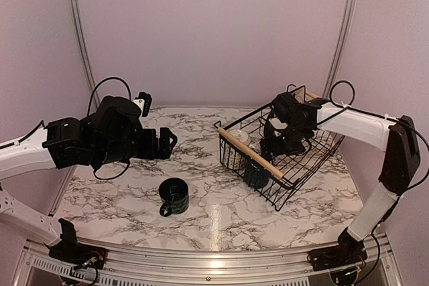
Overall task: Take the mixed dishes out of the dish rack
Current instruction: Grab the cup from the dish rack.
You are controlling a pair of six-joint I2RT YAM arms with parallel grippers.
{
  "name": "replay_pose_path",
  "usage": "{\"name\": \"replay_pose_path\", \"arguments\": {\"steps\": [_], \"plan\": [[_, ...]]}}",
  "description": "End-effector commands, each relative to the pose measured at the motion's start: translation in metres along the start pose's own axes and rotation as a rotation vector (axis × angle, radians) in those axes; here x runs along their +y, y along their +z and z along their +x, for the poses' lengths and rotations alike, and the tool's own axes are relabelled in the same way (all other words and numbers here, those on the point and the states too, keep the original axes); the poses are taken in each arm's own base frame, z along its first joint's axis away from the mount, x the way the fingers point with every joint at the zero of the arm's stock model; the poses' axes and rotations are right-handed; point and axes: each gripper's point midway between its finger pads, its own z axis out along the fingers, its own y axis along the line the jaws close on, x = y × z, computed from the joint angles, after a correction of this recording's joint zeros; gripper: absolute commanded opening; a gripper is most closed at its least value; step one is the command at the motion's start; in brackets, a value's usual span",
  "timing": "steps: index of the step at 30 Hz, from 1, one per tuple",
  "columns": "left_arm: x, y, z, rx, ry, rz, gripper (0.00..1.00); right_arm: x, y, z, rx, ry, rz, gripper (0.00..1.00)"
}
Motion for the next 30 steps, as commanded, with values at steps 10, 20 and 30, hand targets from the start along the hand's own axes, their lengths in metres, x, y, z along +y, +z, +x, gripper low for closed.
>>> {"name": "replay_pose_path", "arguments": {"steps": [10, 20, 30], "plan": [[-0.007, 0.01, 0.008, 0.026, -0.013, 0.03, 0.99, 0.034, -0.024, -0.029, -0.074, 0.052, -0.168, 0.96], [-0.003, 0.01, 0.016, 0.037, -0.004, 0.032, 0.99, 0.051, 0.006, -0.015, 0.05, 0.011, -0.153, 0.98], [-0.002, 0.015, 0.022, 0.047, 0.002, 0.032, 0.99, 0.049, 0.023, 0.008, 0.15, 0.015, -0.109, 0.99]]}}
